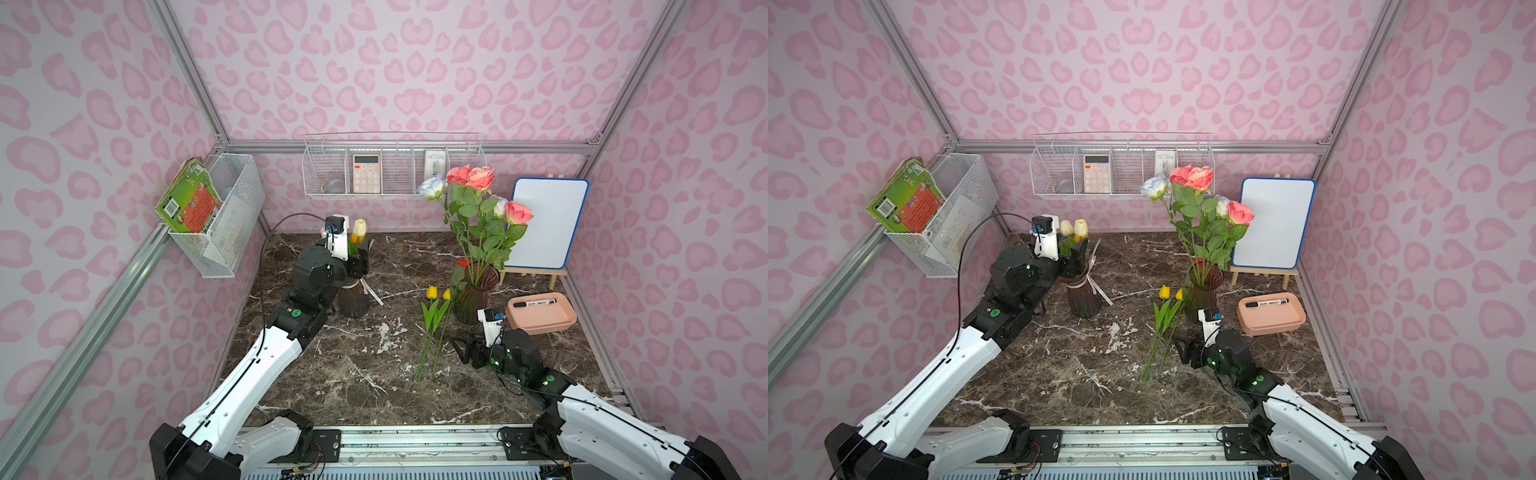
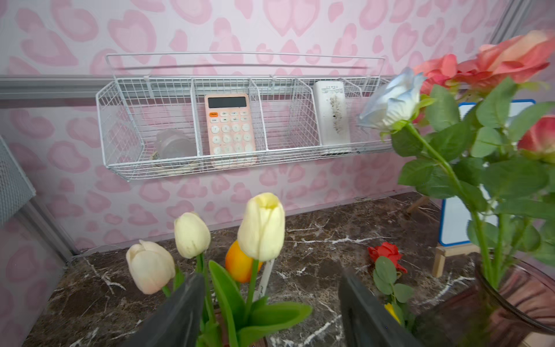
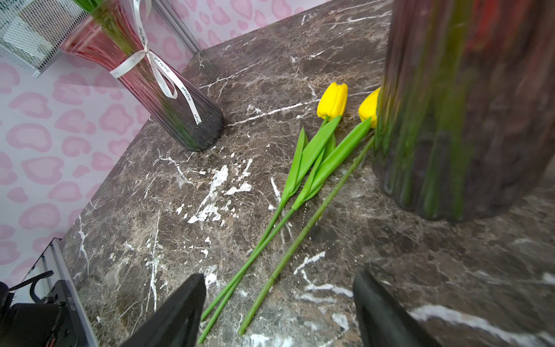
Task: Arrange the flowers in different vases according to their variety
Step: Insert the flower into the vase, then adjust the flower at the center of the board.
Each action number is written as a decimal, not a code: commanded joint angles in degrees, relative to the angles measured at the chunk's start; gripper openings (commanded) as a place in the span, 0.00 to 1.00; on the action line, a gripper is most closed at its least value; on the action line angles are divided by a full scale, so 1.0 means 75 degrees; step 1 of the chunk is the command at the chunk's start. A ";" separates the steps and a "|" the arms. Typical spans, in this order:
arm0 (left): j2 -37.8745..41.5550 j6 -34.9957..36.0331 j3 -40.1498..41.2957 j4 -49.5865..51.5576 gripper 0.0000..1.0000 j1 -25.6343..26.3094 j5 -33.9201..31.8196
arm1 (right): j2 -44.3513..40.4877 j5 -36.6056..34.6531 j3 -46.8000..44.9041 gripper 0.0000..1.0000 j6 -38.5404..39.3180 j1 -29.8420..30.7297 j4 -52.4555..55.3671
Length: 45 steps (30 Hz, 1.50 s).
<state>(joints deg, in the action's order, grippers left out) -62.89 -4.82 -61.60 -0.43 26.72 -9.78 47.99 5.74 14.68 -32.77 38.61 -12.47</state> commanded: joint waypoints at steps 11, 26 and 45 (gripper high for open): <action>0.1654 -0.2207 0.1275 0.1857 0.99 0.1224 -0.0143 | 0.1046 0.0068 0.0756 0.78 -0.0227 0.0335 -0.0138; 0.1573 -0.2028 0.3338 0.0986 0.99 0.2437 -0.1171 | 0.2037 -0.0746 0.1835 0.78 -0.0557 0.0745 0.1160; 0.1023 -0.1959 0.3181 0.1450 0.99 0.2428 -0.2776 | 0.4220 -0.2979 0.4106 0.81 -0.1969 0.0735 0.4458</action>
<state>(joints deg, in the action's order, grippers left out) -55.79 -19.35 -37.63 9.63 44.99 -28.10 76.77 -12.27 43.11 -45.08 44.03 15.14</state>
